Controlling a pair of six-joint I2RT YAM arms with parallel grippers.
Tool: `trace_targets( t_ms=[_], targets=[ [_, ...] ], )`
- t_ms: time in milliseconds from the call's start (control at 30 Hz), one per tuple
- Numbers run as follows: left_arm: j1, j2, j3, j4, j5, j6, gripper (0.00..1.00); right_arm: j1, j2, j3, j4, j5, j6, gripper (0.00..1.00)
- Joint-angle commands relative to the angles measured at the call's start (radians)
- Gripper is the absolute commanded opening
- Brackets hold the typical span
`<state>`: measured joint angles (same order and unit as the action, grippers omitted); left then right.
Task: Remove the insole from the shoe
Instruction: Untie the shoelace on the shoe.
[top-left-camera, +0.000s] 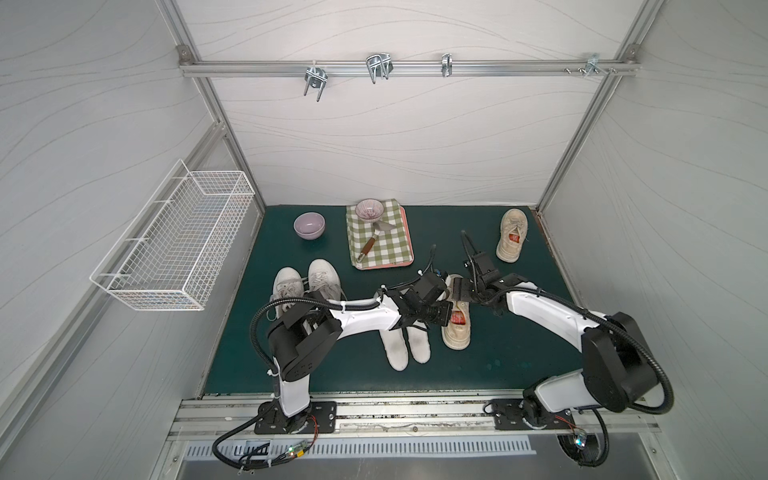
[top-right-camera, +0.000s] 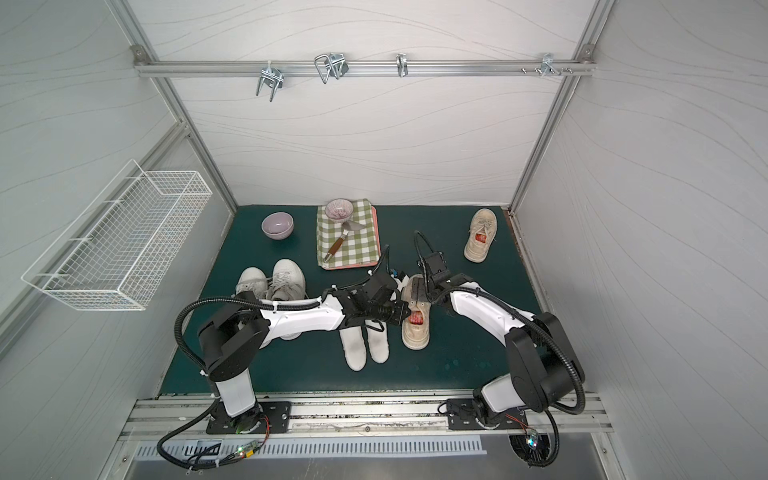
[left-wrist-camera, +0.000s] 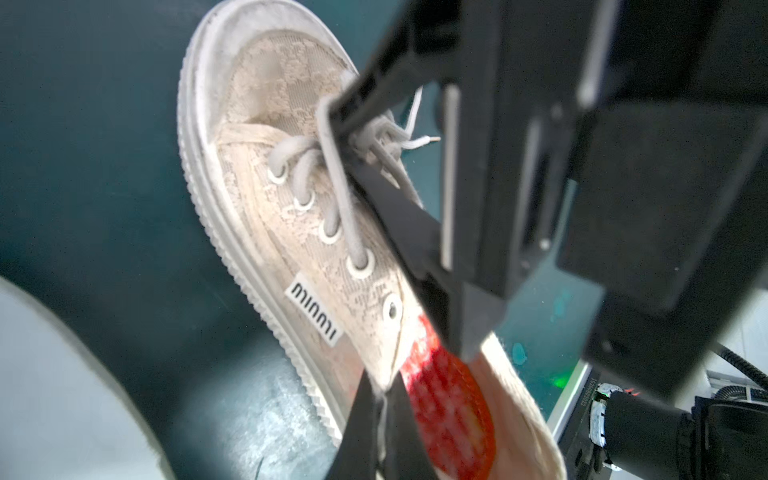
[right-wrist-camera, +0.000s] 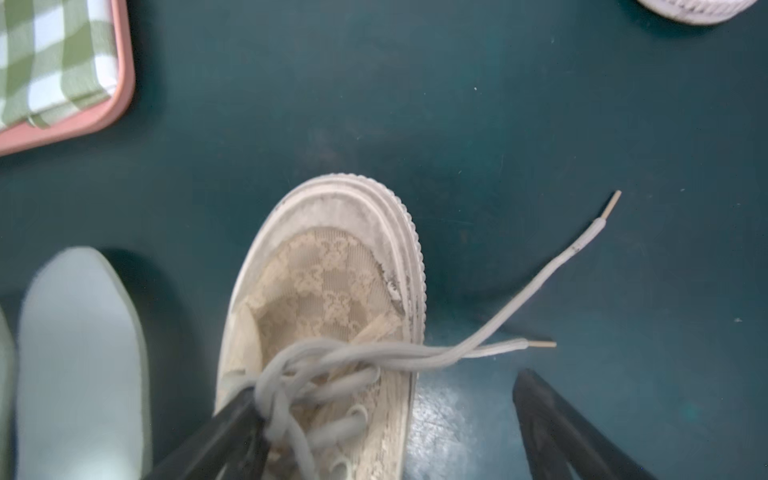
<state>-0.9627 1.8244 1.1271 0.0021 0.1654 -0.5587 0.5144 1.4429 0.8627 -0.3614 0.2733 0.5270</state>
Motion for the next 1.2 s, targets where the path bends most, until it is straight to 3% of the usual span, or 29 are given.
trace_targets(
  t_ms=[0, 367, 667, 800, 1167],
  targets=[
    [-0.021, -0.031, 0.008, 0.122, 0.053, -0.009, 0.00, -0.048, 0.009, -0.004, 0.108, -0.057, 0.094, 0.94],
    [-0.024, -0.059, -0.028, 0.129, 0.042, -0.007, 0.00, -0.136, 0.110, 0.128, 0.160, -0.144, 0.162, 0.99],
    [-0.024, -0.098, -0.057, 0.110, -0.011, -0.004, 0.00, -0.173, 0.263, 0.421, -0.036, -0.155, 0.132, 0.99],
    [-0.022, -0.102, -0.054, 0.089, -0.071, -0.013, 0.00, -0.173, 0.177, 0.363, -0.053, -0.162, 0.125, 0.99],
    [0.077, -0.046, 0.026, 0.105, -0.141, -0.069, 0.00, -0.137, -0.199, -0.002, -0.054, -0.282, 0.048, 0.91]
  ],
)
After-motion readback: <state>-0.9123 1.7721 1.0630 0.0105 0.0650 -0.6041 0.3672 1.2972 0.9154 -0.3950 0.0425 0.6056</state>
